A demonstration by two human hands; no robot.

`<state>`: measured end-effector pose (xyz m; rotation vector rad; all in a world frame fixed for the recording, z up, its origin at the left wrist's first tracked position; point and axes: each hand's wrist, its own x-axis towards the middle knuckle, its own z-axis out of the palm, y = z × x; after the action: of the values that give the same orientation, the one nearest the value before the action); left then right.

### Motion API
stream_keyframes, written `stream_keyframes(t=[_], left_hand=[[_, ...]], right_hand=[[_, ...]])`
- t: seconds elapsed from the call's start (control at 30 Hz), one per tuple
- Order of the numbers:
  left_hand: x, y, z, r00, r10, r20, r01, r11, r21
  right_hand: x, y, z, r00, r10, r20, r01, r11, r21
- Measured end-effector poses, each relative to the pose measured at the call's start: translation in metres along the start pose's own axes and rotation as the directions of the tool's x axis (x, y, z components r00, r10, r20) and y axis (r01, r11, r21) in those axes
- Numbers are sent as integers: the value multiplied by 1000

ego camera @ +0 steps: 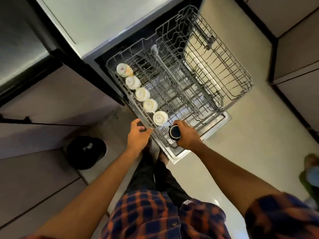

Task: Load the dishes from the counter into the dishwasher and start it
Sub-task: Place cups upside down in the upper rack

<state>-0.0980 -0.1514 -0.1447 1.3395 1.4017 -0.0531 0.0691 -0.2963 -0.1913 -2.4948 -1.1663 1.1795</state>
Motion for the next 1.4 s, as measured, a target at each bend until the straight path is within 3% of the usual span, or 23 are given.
stream_keyframes(t=[0.17,0.37,0.67,0.97,1.07,1.2,1.4], left_hand=[[34,-9,13,995,-78,55,79,997,-21],[48,-9,23,994,-89,59,92,994,-53],[57,-11,25,994,-102,34,106,986,-132],[55,-10,23,992,-112,61,121,976,-179],[53,-9,22,992,-108,66,119,975,-190],[44,-8,17,993,-96,64,106,979,-175],[26,-17,-15,998,-59,2,58,987,-150]], right_hand=[[25,2,6,997,24,79,-25,1000,11],[45,0,17,998,-29,60,30,999,-14],[41,1,35,992,-104,77,116,977,-177],[43,5,31,979,-156,133,169,981,-94],[42,9,32,985,-166,47,164,986,42],[39,8,27,996,49,-80,-13,914,405],[33,0,2,986,133,-102,-54,829,556]])
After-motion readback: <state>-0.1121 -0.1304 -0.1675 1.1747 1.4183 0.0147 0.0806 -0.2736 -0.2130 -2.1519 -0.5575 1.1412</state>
